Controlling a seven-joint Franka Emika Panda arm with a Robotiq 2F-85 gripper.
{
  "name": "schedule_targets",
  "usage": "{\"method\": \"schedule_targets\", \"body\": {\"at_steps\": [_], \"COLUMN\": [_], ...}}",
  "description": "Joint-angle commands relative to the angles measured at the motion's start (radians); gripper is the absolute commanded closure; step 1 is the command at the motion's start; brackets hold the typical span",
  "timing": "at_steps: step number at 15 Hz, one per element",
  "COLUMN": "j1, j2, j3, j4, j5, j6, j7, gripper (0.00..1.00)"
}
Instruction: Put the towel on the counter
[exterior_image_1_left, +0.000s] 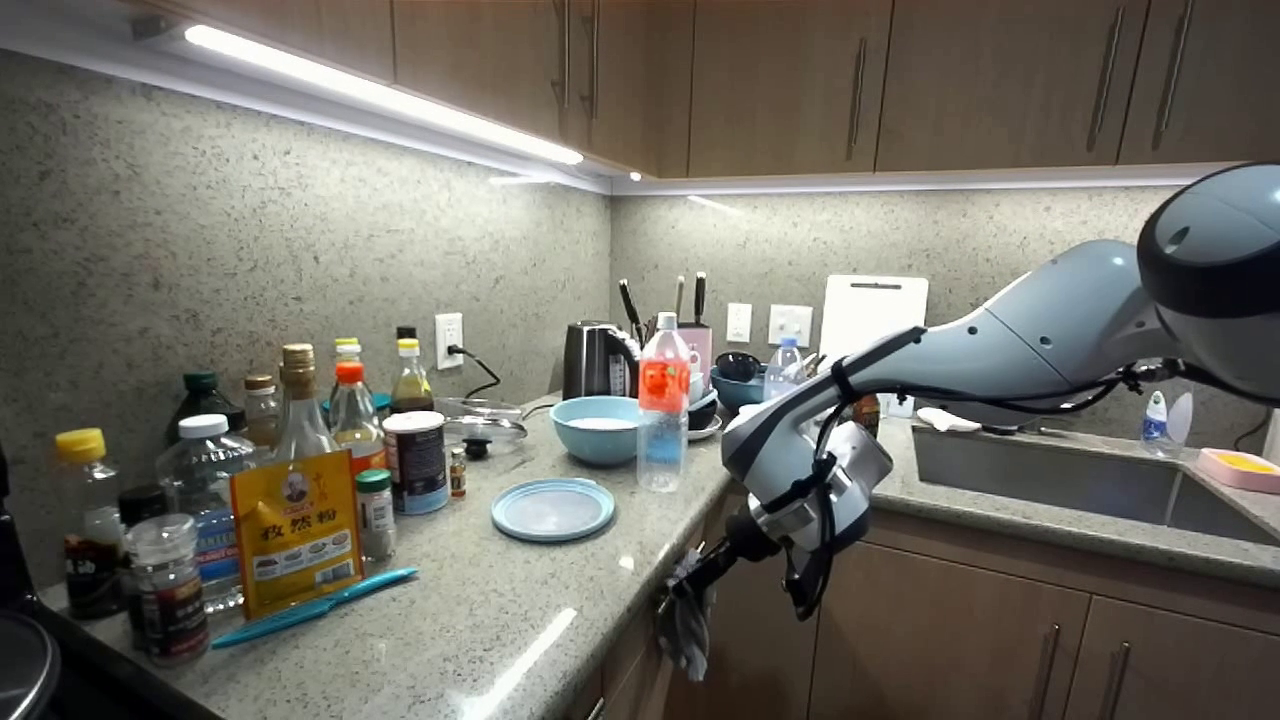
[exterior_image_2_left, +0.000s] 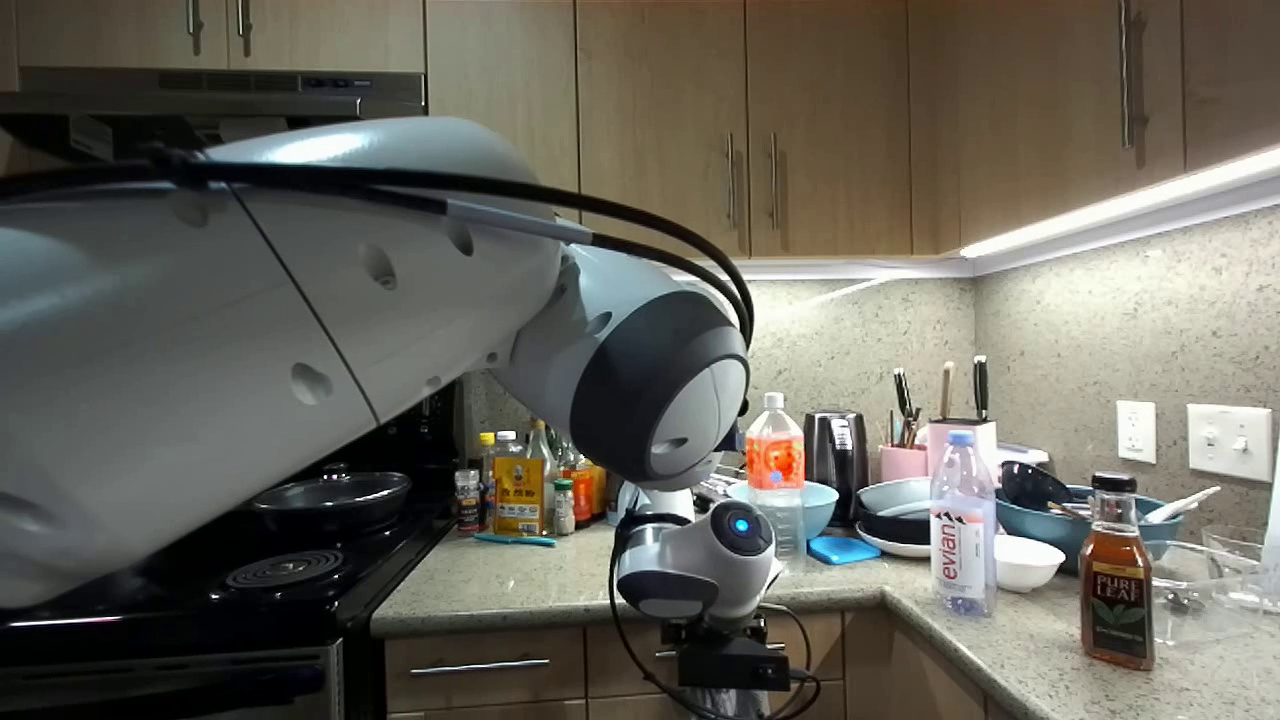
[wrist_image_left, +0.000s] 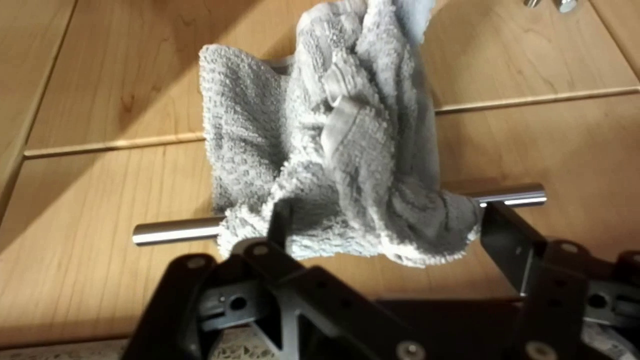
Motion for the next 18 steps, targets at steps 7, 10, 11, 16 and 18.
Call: {"method": "schedule_targets", "body": {"at_steps": [7, 10, 11, 16, 18], "j1": [-0.053, -0.053, -0.052, -0.066, -0.051], "j2": [0.003, -0.009, -0.019, -0.094, -0.136], "j3": [0.022, 0.015, 0.01, 0.029, -0.004], "j4": [-0.02, -0.024, -0.029, -0.085, -0.113], "j5": [-0.355, -0.436, -0.458, -0.537, -0.551], "j6": [-0.054, -0.05, -0.049, -0.011, -0.057], "j7": [0.308, 0.395, 0.424, 0.547, 0.619], "gripper": [0.73, 0.92, 0.96, 0.96, 0.95]}}
